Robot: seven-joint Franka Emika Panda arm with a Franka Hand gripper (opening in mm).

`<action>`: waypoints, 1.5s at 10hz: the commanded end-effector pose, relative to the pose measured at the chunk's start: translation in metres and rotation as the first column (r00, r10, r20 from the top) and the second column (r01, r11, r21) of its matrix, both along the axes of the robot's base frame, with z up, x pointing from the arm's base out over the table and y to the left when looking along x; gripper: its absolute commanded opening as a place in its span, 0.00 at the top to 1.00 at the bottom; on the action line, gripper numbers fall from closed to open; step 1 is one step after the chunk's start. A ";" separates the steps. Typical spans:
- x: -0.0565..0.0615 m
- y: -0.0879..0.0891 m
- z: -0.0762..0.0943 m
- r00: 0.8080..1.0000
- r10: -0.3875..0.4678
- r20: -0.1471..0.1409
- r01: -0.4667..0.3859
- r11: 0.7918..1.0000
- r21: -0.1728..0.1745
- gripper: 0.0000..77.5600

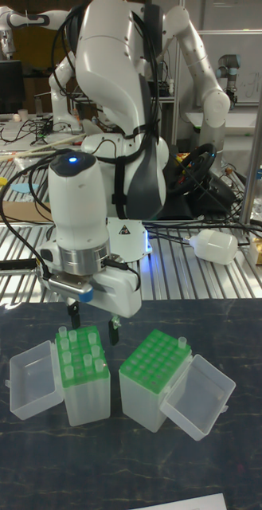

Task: Transfer all large pipette tips from one holder to another

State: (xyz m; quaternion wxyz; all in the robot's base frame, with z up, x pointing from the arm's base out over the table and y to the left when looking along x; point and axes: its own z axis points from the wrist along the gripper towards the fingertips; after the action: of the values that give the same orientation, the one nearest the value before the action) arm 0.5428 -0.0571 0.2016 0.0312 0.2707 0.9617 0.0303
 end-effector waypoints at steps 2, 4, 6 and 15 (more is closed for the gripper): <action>0.003 -0.001 0.000 1.000 0.001 0.006 -0.001 1.000 -0.002 0.00; 0.004 -0.002 -0.001 1.000 -0.001 0.010 0.001 1.000 -0.005 0.00; 0.004 -0.002 -0.001 1.000 -0.006 0.012 0.006 1.000 -0.009 0.00; 0.003 -0.002 -0.001 1.000 -0.015 0.015 0.016 1.000 -0.018 0.98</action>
State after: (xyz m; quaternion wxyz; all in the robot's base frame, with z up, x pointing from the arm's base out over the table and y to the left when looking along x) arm 0.5452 -0.0590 0.1991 0.0362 0.2737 0.9608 0.0254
